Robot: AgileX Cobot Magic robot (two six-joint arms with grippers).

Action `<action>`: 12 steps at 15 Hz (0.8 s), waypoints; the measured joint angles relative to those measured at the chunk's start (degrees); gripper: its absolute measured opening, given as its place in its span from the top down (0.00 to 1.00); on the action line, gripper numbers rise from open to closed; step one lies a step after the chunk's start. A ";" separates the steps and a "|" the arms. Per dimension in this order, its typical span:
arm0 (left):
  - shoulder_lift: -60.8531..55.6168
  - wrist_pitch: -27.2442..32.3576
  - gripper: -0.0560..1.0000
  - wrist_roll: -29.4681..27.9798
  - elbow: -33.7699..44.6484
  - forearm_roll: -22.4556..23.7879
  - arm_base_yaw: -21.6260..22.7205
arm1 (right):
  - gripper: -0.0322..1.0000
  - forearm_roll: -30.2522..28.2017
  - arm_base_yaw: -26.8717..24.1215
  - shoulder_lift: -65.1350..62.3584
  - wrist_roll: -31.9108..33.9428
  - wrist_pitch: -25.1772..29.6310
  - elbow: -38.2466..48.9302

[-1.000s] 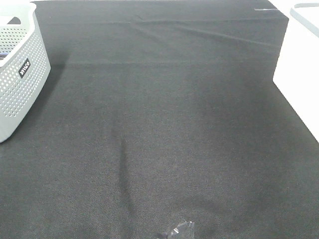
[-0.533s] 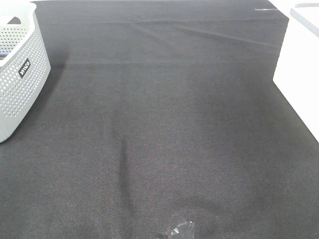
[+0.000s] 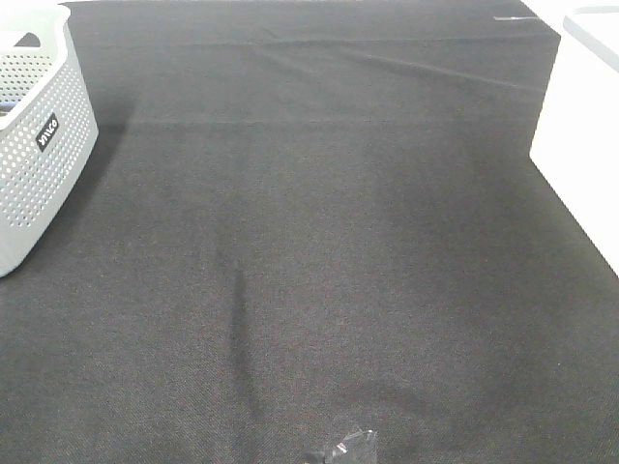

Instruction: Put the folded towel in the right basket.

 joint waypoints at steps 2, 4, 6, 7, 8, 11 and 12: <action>0.00 0.00 0.02 0.00 0.00 0.00 0.00 | 0.03 0.69 3.50 -3.95 0.06 -0.17 0.00; 0.00 0.00 0.02 0.00 0.00 0.00 0.00 | 0.03 1.66 8.65 -8.42 -1.09 -0.17 0.00; 0.00 0.00 0.02 0.00 0.00 0.00 0.00 | 0.03 0.40 13.75 -13.01 -1.95 -0.23 1.09; 0.00 0.00 0.02 0.00 0.00 0.00 0.00 | 0.03 -2.29 16.21 -15.76 -1.32 -0.23 3.27; 0.00 0.00 0.02 0.00 0.00 0.00 0.00 | 0.03 -5.96 18.56 -19.42 0.63 -0.23 6.36; 0.00 0.00 0.02 0.00 0.00 0.00 0.00 | 0.03 -18.91 23.49 -36.04 9.22 -0.17 24.58; 0.00 0.00 0.02 0.00 0.00 0.00 0.00 | 0.03 -19.82 23.49 -42.00 9.68 -0.17 30.48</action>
